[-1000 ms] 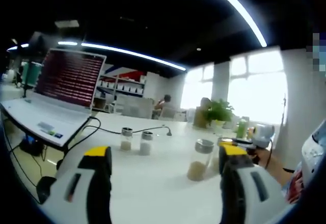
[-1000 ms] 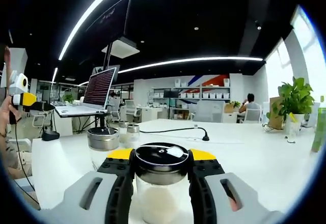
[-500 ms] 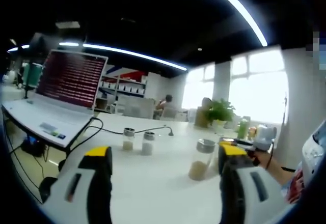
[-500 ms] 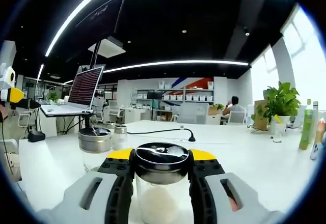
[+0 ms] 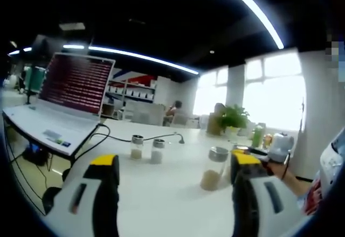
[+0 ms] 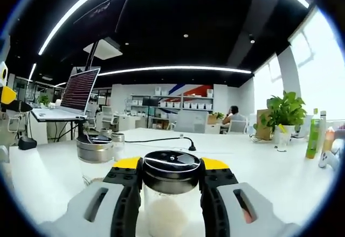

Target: Rotate the seasoning bottle until the label or dispensing opening points toward the visible target arrow and the bottle remains upright within the marked orientation range

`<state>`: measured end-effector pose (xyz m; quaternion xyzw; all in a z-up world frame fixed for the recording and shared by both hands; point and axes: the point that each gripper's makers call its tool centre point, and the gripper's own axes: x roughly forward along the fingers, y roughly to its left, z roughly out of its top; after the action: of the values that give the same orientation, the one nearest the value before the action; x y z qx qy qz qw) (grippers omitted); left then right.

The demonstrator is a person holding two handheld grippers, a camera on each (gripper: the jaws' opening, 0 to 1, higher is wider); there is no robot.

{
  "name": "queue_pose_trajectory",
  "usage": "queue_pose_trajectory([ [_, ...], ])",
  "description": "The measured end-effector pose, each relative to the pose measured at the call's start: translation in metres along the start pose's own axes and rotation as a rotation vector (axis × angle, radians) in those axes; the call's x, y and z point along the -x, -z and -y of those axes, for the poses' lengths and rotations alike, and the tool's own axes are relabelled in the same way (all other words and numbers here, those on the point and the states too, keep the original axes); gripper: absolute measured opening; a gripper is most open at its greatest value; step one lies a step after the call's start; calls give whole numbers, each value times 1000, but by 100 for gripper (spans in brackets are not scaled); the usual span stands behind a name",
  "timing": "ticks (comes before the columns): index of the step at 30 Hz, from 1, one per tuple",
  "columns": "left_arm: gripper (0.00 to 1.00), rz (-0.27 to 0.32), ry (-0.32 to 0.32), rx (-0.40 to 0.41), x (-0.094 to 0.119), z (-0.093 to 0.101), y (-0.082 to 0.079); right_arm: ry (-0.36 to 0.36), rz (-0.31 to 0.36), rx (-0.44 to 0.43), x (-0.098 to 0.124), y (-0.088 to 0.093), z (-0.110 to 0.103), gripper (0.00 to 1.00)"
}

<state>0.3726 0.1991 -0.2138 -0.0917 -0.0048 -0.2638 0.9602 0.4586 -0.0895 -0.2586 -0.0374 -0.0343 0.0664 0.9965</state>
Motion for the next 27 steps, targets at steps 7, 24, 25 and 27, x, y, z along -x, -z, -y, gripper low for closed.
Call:
queue_pose_trajectory([
  [7, 90, 6, -7, 7, 1, -3, -2, 26, 2, 5, -2, -1, -1, 41],
  [24, 90, -1, -11, 9, 2, -4, 0, 16, 34, 18, 4, -13, -1, 43],
  [25, 90, -2, -11, 9, 2, -4, 0, 12, 39, 15, 5, -15, 0, 43],
  [27, 90, -5, -8, 6, 2, -3, 1, -5, 53, -13, 7, -19, 2, 44],
])
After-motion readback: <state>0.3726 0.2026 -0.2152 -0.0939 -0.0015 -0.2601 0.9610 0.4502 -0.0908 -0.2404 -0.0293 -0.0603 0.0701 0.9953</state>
